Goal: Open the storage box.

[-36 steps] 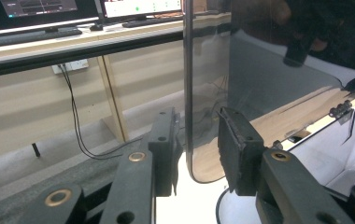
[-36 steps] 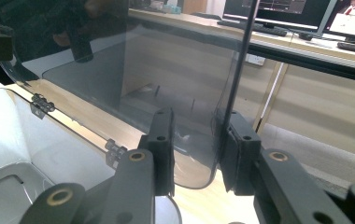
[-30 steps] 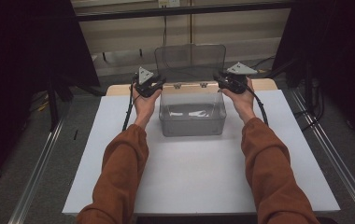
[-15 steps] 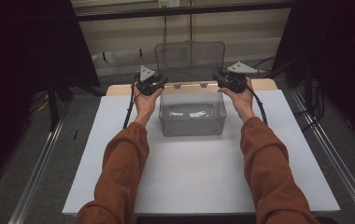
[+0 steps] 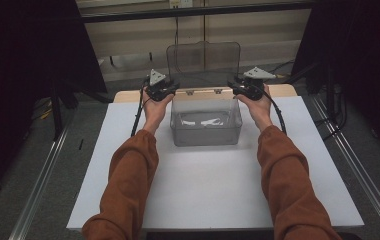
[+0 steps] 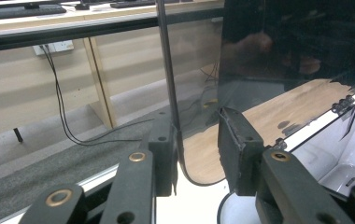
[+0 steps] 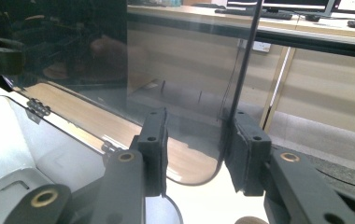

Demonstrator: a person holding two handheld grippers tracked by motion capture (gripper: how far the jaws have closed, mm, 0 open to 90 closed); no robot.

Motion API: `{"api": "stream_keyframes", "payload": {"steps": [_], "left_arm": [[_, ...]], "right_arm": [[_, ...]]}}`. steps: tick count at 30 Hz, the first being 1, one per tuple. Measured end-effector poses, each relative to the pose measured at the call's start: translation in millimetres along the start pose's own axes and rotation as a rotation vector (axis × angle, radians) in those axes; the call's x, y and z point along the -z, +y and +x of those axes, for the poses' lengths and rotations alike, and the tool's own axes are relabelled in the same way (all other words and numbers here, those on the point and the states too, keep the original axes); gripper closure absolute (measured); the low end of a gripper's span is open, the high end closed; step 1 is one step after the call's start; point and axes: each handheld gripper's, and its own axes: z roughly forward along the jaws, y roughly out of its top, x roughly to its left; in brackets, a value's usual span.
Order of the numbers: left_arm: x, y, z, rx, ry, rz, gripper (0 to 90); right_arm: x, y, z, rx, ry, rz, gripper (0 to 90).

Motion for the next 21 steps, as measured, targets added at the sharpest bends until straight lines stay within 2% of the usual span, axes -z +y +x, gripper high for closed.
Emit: {"api": "stream_keyframes", "payload": {"steps": [7, 15, 16, 21], "left_arm": [[-1.3, 2.3, 1.3, -0.001, -0.003, 0.020, 68.5], [-2.2, 2.0, -0.7, 0.002, 0.004, 0.038, 66.8], [-2.4, 1.4, 0.0, -0.007, 0.007, 0.048, 66.3], [-4.6, -1.9, 1.4, 0.047, -0.006, 0.061, 64.3]], "right_arm": [[-2.4, -2.8, -1.7, -0.045, -0.001, -0.003, 64.5], [-3.6, -0.8, -1.5, -0.059, -0.005, 0.015, 64.5], [-3.9, -0.7, -1.7, -0.059, -0.007, 0.017, 64.6], [-4.8, 0.2, -3.5, -0.086, 0.005, 0.024, 65.0]]}}
